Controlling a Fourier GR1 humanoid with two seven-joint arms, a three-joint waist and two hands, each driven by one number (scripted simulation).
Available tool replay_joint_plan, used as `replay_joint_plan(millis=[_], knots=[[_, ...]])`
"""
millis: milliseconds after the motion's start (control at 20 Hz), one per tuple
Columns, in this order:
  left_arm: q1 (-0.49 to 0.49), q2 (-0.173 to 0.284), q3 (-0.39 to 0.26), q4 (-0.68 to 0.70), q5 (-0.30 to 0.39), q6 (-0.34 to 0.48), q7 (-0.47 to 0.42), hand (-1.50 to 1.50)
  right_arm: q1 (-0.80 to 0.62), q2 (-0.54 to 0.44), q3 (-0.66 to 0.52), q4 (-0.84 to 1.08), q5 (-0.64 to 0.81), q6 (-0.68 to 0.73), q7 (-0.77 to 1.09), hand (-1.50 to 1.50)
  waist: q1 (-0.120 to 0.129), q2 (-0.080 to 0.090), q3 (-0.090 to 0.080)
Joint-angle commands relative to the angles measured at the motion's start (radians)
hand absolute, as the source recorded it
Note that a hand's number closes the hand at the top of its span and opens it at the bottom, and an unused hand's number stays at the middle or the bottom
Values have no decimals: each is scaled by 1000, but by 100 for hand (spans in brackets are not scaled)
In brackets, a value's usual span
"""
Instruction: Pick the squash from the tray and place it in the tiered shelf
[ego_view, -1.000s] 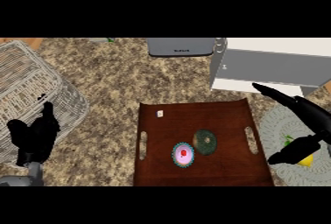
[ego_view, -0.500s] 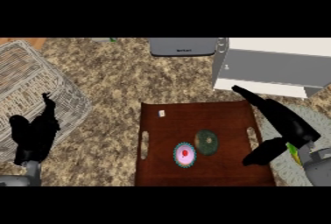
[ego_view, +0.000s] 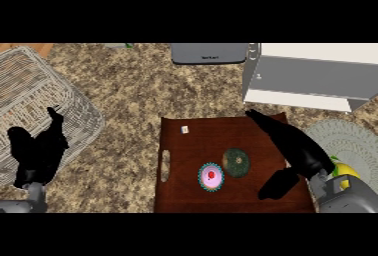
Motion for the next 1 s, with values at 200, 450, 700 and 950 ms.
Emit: replay_joint_plan(millis=[200,450,700,950], knots=[[72,-73,-6,76,83,-38,71,0,10,48,68,3,123,-46,98,-150,5,21,-34],[60,-97,-3,66,65,-23,68,0,30,85,97,16,172,-80,100,-150,-2,21,-34],[51,-113,-5,87,38,-15,67,0,15,81,84,56,187,-69,99,-150,-8,25,-34],[74,-126,-3,69,24,-8,71,0,38,141,138,129,284,-147,103,-150,-1,25,-33]])
